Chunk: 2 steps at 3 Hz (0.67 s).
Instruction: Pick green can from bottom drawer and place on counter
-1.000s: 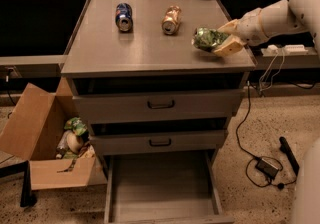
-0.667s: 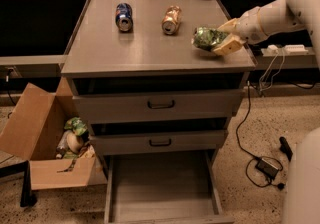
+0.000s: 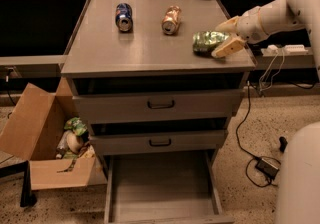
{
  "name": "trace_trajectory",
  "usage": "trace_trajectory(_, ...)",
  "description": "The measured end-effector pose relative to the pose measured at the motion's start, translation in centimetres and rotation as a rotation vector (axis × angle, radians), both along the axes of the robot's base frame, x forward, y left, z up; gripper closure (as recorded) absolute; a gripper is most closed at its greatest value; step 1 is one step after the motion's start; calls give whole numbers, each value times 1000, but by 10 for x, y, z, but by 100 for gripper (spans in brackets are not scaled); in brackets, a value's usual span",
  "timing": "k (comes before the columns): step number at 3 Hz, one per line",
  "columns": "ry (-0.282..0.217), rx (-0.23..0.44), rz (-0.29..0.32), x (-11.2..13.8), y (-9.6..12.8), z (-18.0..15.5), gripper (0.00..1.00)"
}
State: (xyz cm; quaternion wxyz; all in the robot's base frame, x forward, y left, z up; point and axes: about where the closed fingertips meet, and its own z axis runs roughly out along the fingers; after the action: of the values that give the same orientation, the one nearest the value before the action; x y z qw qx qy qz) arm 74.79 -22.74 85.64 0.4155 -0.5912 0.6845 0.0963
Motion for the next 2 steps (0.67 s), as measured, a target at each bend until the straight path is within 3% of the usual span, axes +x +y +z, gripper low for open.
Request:
trace_trajectory(1, -6, -8, 14, -1, 2, 3, 0)
trace_trajectory(2, -109, 11, 52, -14, 4, 31, 0)
